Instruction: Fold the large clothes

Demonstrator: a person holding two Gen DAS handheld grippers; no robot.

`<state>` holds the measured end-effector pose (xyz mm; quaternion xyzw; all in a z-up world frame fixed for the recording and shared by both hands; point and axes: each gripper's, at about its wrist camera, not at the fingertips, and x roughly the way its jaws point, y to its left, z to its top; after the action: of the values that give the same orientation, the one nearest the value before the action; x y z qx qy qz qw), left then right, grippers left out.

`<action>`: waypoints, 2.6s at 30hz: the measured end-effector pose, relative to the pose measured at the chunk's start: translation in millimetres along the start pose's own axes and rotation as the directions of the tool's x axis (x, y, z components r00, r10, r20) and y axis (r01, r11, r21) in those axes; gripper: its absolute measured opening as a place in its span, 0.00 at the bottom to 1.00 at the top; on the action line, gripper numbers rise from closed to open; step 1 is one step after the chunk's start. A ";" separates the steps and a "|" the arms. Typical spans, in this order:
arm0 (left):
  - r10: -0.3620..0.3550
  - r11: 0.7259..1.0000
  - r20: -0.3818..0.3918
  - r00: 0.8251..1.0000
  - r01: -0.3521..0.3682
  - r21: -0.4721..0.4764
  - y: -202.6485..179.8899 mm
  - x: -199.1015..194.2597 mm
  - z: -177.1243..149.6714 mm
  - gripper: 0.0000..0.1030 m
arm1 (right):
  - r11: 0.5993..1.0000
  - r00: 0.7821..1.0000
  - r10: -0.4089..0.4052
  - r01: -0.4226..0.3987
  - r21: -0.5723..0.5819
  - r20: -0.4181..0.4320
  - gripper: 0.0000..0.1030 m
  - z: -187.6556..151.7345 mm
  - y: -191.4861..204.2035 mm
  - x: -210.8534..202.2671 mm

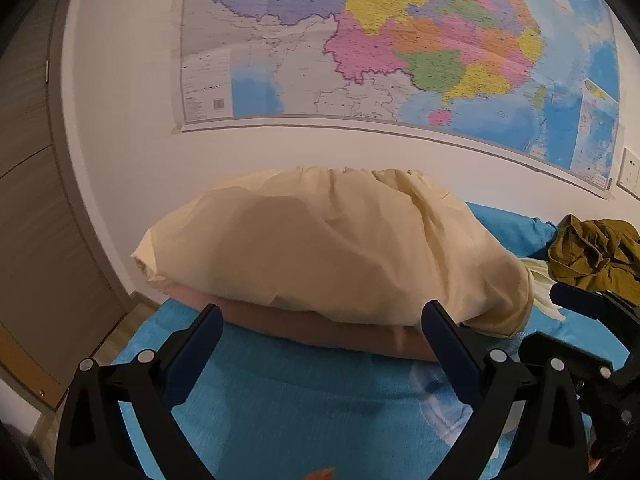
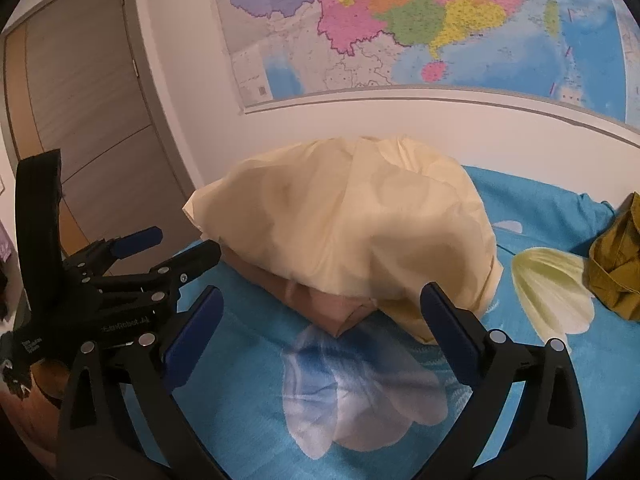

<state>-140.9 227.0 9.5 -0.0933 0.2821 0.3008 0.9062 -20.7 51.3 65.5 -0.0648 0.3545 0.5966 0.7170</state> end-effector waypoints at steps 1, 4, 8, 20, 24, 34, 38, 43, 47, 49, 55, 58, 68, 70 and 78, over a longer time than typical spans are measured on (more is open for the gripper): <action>0.000 1.000 -0.001 1.000 0.000 -0.005 0.0 -1.3 -0.6 0.93 | 1.000 1.000 -0.004 0.004 -0.001 -0.003 0.94 -1.2 0.6 -0.9; 0.011 1.000 0.005 1.000 -0.011 -0.012 -1.3 -6.8 -2.7 0.93 | 1.000 1.000 0.002 -0.002 0.007 -0.001 0.94 -3.2 0.7 -4.7; 0.021 1.000 0.011 1.000 -0.021 -0.006 -5.9 -11.8 -5.0 0.93 | 1.000 1.000 -0.004 0.004 0.001 0.009 0.94 -4.8 2.6 -10.5; 0.047 0.999 0.007 0.999 -0.047 0.006 -20.4 -22.2 -16.5 0.93 | 1.000 1.000 -0.012 0.012 -0.002 0.019 0.95 -13.6 3.5 -28.3; 0.055 0.998 0.013 0.998 -0.055 0.001 -23.7 -27.2 -18.1 0.93 | 1.000 0.999 -0.010 0.010 -0.009 0.034 0.95 -16.8 3.0 -35.3; 0.064 0.998 0.019 0.998 -0.064 -0.003 -32.3 -35.1 -21.1 0.93 | 1.000 1.000 0.002 -0.002 0.002 0.029 0.94 -24.7 -1.1 -46.2; 0.072 0.997 0.017 0.997 -0.072 -0.007 -34.2 -37.2 -23.5 0.93 | 1.000 1.000 0.005 -0.005 0.001 0.023 0.94 -27.7 -2.1 -48.8; 0.076 0.997 0.012 0.997 -0.076 -0.006 -38.8 -40.6 -26.3 0.93 | 1.000 1.000 0.010 -0.010 0.003 0.023 0.94 -31.3 -2.7 -52.6; 0.072 0.997 0.009 0.997 -0.072 -0.003 -42.4 -41.8 -28.8 0.93 | 1.000 1.000 0.013 -0.013 0.002 0.025 0.94 -33.0 -3.5 -55.1; 0.072 0.997 0.007 0.997 -0.072 0.003 -45.3 -42.4 -30.5 0.93 | 1.000 0.999 0.014 -0.015 0.004 0.028 0.95 -34.0 -4.3 -56.7; 0.073 0.997 -0.004 0.997 -0.073 0.005 -50.0 -44.1 -34.1 0.93 | 1.000 0.999 0.019 -0.020 0.010 0.035 0.95 -35.6 -7.8 -61.0; 0.076 0.997 -0.003 0.997 -0.076 0.004 -51.2 -45.4 -33.9 0.93 | 1.000 0.999 0.022 -0.022 0.011 0.036 0.94 -36.6 -8.6 -63.2; 0.072 0.997 -0.005 0.997 -0.072 0.006 -50.9 -43.8 -32.8 0.93 | 1.000 0.999 0.017 -0.017 0.014 0.032 0.95 -38.1 -9.6 -67.8; 0.076 0.997 -0.007 0.997 -0.076 0.005 -51.7 -45.1 -34.0 0.93 | 1.000 0.999 0.017 -0.017 0.016 0.030 0.95 -37.8 -9.8 -67.4; 0.074 0.997 -0.010 0.997 -0.074 0.001 -52.7 -46.6 -35.6 0.93 | 1.000 0.999 0.019 -0.019 0.011 0.031 0.95 -37.8 -8.9 -68.1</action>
<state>-156.4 149.8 6.6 -0.0841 0.2900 0.3334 0.8932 -31.5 -25.8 74.5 -0.0483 0.3474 0.6023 0.7171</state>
